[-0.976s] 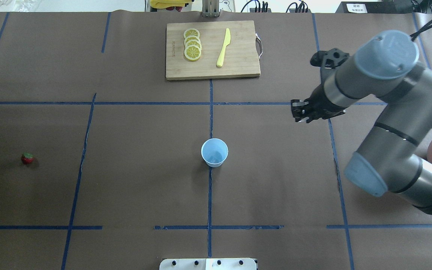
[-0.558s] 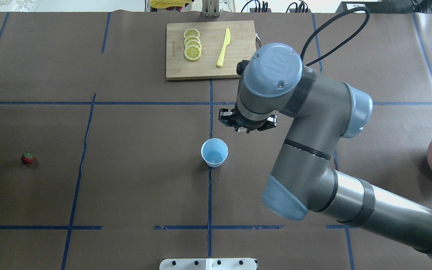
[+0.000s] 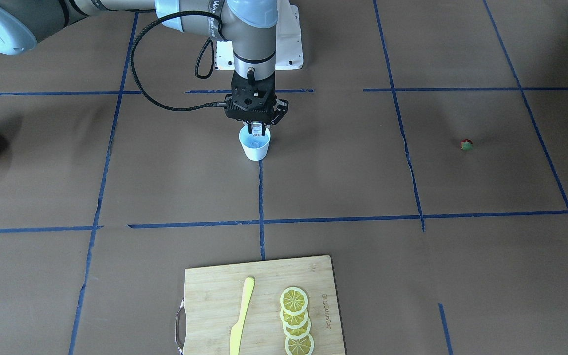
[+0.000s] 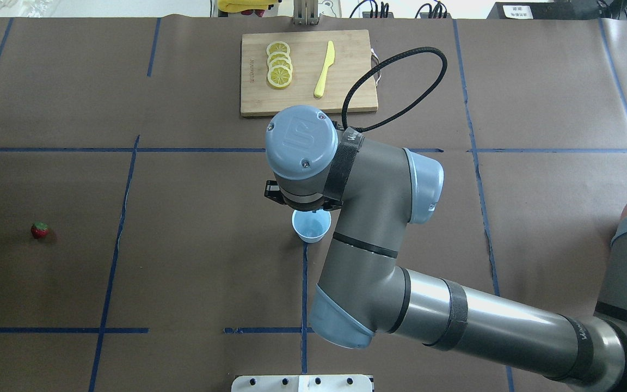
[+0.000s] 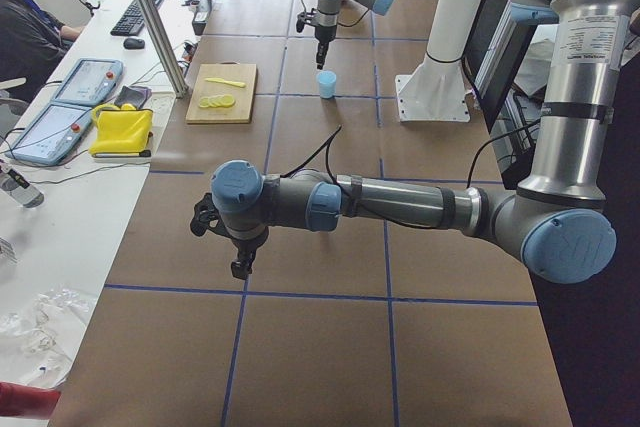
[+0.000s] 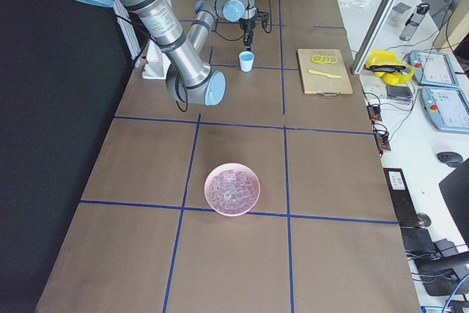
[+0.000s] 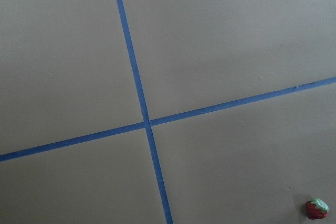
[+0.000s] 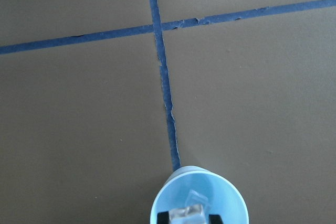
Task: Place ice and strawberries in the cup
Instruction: 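Open the right gripper to drop the ice cube into the cup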
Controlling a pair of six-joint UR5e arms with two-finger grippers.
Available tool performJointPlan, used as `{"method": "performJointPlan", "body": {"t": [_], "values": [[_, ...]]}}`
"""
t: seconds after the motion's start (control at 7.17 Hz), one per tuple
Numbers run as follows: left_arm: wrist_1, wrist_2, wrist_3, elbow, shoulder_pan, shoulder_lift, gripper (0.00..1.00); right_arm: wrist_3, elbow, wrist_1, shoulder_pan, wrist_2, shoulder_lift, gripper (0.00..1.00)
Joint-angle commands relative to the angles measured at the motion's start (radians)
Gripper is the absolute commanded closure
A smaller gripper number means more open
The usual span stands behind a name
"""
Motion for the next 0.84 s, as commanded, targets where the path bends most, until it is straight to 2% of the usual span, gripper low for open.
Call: {"method": "performJointPlan", "body": {"t": [0.0, 0.14, 0.7], "values": [[0.0, 0.0, 0.0, 0.0, 0.004, 0.0, 0.0, -0.013, -0.003, 0.0, -0.008, -0.004, -0.005, 0.42], [0.0, 0.0, 0.0, 0.0, 0.005, 0.0, 0.0, -0.014, -0.002, 0.0, -0.009, -0.002, -0.009, 0.01], [-0.001, 0.0, 0.0, 0.002, 0.005, 0.0, 0.0, -0.065, 0.016, 0.0, 0.027, 0.013, -0.025, 0.01]]}}
